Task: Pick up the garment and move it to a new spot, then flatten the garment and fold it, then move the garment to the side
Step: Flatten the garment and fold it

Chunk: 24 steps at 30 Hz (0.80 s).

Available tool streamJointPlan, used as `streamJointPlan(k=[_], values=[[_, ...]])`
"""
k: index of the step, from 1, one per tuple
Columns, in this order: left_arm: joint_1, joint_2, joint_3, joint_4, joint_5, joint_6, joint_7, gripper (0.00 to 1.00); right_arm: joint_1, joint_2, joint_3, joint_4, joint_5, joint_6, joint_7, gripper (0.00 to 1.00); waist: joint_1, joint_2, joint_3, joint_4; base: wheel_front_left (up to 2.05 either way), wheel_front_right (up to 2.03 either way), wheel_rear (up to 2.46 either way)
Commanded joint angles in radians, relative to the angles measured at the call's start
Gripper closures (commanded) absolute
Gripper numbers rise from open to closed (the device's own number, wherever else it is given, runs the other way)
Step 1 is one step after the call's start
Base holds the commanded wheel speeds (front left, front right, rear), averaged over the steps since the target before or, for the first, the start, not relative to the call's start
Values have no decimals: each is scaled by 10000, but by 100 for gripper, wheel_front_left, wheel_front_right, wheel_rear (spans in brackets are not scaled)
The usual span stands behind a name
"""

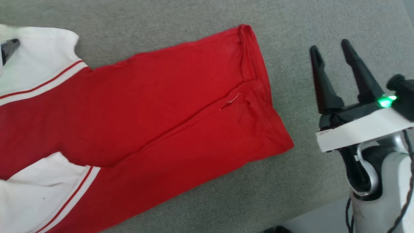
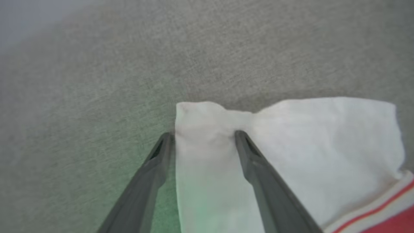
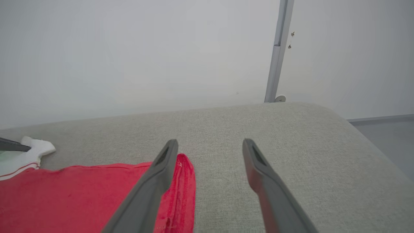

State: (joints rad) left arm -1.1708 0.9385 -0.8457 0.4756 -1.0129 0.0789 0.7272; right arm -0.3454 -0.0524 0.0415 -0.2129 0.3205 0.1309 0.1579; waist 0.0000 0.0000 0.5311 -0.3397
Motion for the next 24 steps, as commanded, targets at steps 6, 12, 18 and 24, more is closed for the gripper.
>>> streamJointPlan(k=[6,12,18,24], values=[[-113,-402,-169,1363,-151,56,416,0,-437,23,343,279,34,-4,228,0,0,0,400,-228,0,0,0],[199,-941,-522,2235,-737,240,2206,100,-992,22,476,769,296,-4,1241,0,0,0,502,-50,0,0,0],[-246,-1453,-461,2046,-787,192,2115,100,-2681,-516,957,2089,517,-4,3324,0,0,0,607,312,0,0,0],[-613,-2070,-500,2212,-687,12,1906,100,-4626,-846,1599,4200,1010,-4,4934,0,0,0,663,677,0,0,0]])
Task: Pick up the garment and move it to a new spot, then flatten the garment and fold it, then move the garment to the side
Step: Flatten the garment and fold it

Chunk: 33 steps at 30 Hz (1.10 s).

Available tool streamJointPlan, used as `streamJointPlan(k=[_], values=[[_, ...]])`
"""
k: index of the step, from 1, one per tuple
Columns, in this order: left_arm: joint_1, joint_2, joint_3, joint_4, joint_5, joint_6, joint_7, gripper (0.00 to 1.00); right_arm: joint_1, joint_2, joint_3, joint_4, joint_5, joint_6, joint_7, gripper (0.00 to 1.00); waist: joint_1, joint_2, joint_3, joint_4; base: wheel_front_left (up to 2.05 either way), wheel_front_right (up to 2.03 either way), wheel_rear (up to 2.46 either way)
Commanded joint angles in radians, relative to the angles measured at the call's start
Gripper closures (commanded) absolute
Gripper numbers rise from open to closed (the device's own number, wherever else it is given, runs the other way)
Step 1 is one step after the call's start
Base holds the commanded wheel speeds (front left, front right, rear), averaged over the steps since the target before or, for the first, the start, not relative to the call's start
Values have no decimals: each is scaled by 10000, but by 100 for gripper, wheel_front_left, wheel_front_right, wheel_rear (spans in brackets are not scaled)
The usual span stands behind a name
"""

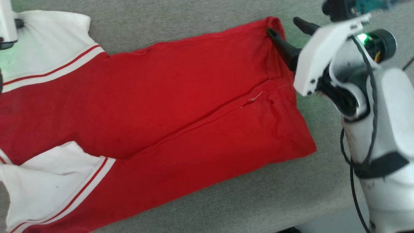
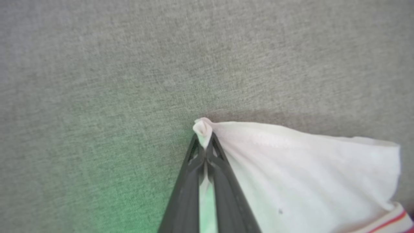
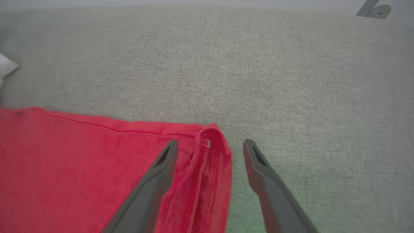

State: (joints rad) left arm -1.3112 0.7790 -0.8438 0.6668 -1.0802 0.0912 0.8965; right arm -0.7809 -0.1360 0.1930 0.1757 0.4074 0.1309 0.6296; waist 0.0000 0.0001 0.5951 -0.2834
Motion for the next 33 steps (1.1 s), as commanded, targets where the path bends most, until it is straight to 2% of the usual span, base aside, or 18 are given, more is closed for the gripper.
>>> streamJointPlan(k=[1,7,8,9,10,18,25,30,33], values=[[740,-579,-528,330,3,-161,180,100,-537,-91,218,669,179,-4,482,0,0,-1,31,184,0,0,0],[561,-1058,-535,687,-11,-425,-130,100,-1375,-136,1105,2664,686,-1,2381,0,0,-1,15,483,0,0,0],[547,-1111,-535,760,-20,-457,-181,100,-1389,-190,1371,2912,783,1,2783,35,0,-1,2,520,0,0,0],[520,-1147,-515,818,-9,-487,-289,100,-1404,-278,1602,3049,848,2,3038,95,0,-1,-11,556,0,0,0],[496,-1200,-468,882,-29,-523,-415,100,-1463,-396,1713,3102,869,1,3086,100,0,-1,-32,604,0,0,0],[193,-1310,-306,1078,-9,-772,-915,100,-1648,-1111,1558,2854,994,-8,2271,100,0,-1,-514,1078,0,0,0],[-61,-1091,-286,159,183,-952,-1208,100,-935,-1747,1000,1747,851,-7,1200,100,0,-1,-1208,1712,0,0,0],[252,-622,-276,-1165,191,-725,-1165,100,-105,-2017,508,648,804,-5,1067,100,0,-1,-1688,2050,0,0,0],[583,-207,-226,-2291,118,-424,-1058,100,524,-2214,244,-168,743,-5,1269,100,0,-1,-1942,2208,0,0,0]])
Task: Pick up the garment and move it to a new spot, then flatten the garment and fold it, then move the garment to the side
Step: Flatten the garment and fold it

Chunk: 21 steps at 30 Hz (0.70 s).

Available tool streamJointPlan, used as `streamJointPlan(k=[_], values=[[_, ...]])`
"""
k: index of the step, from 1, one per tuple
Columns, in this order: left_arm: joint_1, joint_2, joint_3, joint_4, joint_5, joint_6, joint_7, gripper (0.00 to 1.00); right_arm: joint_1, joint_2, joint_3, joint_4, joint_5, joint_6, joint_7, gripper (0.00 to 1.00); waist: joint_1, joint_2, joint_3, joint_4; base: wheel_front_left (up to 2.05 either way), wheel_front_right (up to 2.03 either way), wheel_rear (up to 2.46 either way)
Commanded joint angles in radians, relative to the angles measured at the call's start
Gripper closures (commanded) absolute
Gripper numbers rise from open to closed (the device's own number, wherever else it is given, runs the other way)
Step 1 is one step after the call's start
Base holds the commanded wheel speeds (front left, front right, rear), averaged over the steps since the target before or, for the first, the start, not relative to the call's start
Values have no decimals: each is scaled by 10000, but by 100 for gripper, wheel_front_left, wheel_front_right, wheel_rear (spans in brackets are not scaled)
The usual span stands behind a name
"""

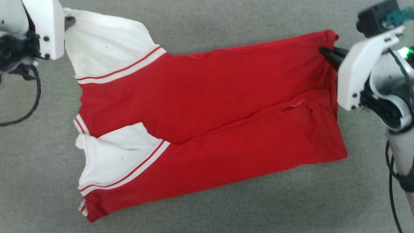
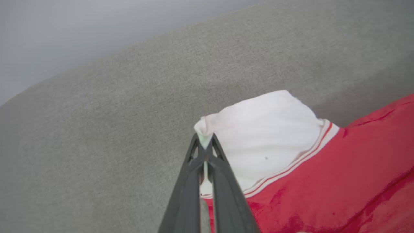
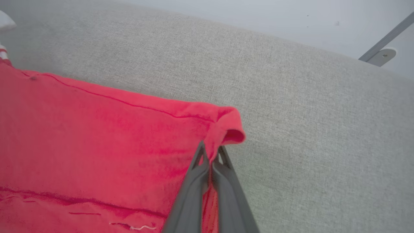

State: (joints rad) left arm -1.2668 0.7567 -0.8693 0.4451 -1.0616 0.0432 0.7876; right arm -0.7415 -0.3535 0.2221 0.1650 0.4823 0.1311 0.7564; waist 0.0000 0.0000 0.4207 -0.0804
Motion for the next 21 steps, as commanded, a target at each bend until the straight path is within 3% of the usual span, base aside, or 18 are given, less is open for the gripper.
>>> streamJointPlan(k=[1,6,16,21], values=[[298,175,59,-500,-112,208,54,100,338,-73,-174,-342,23,-7,94,100,0,0,-275,230,0,0,0],[1322,1158,209,-3028,-380,1255,249,100,1484,-357,-715,-1791,75,-7,525,100,0,0,-566,421,0,0,0],[4043,3468,346,-8406,-741,4021,-86,100,4199,-448,-1884,-4413,393,-7,1572,100,0,0,-703,618,0,0,0],[5495,3806,59,-9668,-1004,4936,-621,100,5327,-221,-2218,-4697,438,-6,1867,100,0,0,-635,635,0,0,0]])
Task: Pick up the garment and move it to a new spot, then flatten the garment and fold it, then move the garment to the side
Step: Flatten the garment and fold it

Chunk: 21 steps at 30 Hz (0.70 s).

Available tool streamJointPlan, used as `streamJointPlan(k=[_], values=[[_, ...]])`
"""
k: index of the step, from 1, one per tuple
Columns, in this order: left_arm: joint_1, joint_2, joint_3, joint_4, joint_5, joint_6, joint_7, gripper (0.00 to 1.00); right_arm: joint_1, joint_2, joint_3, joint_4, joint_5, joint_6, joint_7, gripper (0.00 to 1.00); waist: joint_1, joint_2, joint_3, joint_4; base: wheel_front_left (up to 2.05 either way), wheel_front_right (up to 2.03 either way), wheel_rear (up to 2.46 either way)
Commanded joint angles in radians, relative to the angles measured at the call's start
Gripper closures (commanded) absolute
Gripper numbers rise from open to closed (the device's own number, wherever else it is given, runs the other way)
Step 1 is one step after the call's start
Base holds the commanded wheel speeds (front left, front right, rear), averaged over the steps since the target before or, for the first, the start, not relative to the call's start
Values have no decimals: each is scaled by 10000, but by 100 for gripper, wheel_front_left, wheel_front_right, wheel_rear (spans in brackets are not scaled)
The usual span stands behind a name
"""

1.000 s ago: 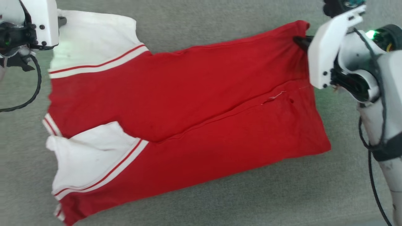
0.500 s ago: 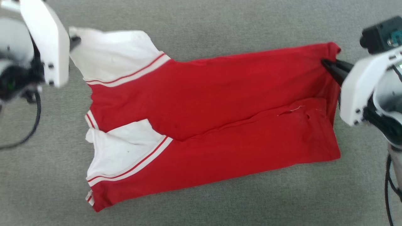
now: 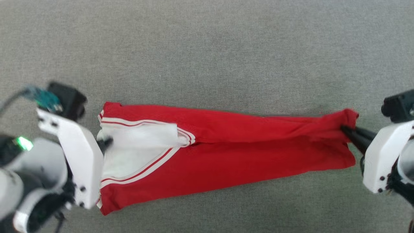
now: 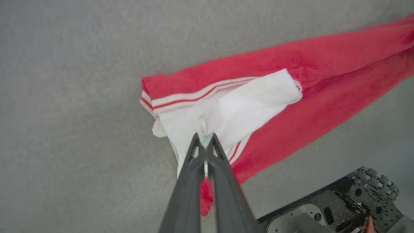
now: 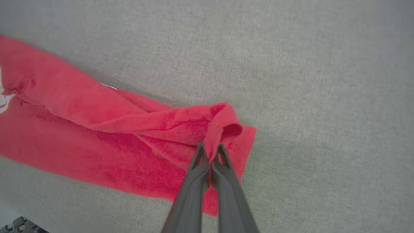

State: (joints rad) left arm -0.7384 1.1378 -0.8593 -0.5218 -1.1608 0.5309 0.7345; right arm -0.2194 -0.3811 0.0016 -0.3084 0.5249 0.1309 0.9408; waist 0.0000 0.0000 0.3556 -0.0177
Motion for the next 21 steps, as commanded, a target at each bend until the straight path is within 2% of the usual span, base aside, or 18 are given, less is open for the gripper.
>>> streamJointPlan(k=[1,3,4,5,6,7,8,9,10,11,14,21], values=[[484,-87,-101,9,-160,142,-230,100,240,203,28,159,79,-4,53,100,0,0,18,-7,0,0,0],[949,-264,-247,244,-356,112,-499,100,281,219,117,413,-36,-4,-110,100,0,0,16,-31,0,0,0],[1182,-473,-266,441,-556,70,-693,100,254,316,213,589,7,-4,-194,90,0,0,7,-45,0,0,0],[1370,-625,-303,715,-673,-4,-830,100,219,424,294,814,90,-4,-293,69,0,0,2,-44,0,0,0],[1536,-729,-364,1004,-707,-130,-966,100,161,451,338,1052,68,-4,-358,58,0,0,-20,-38,0,0,0],[1618,-865,-373,1250,-779,-283,-1114,64,90,464,416,1212,95,-4,-402,0,0,0,-38,-40,0,0,0],[1618,-865,-373,1250,-779,-283,-1114,64,90,464,416,1212,95,-4,-402,0,0,0,-38,-40,0,0,0],[1720,-1046,-349,1537,-907,-442,-1290,52,29,506,486,1383,195,-4,-453,0,0,0,-69,-34,0,0,0],[1836,-1165,-313,1768,-988,-569,-1460,28,-26,458,494,1497,177,-4,-499,0,0,0,-97,-27,0,0,0],[1893,-1186,-280,1984,-959,-681,-1643,0,-47,424,445,1600,179,-4,-567,0,0,0,-132,-5,0,0,0],[2058,-1343,-76,2367,-1040,-937,-2252,0,41,400,320,1633,359,-4,-427,0,0,0,-269,80,0,0,0],[2614,-1322,517,2438,-744,-1413,-4199,0,318,348,-606,1552,405,-4,291,0,0,0,-471,343,0,0,0]])
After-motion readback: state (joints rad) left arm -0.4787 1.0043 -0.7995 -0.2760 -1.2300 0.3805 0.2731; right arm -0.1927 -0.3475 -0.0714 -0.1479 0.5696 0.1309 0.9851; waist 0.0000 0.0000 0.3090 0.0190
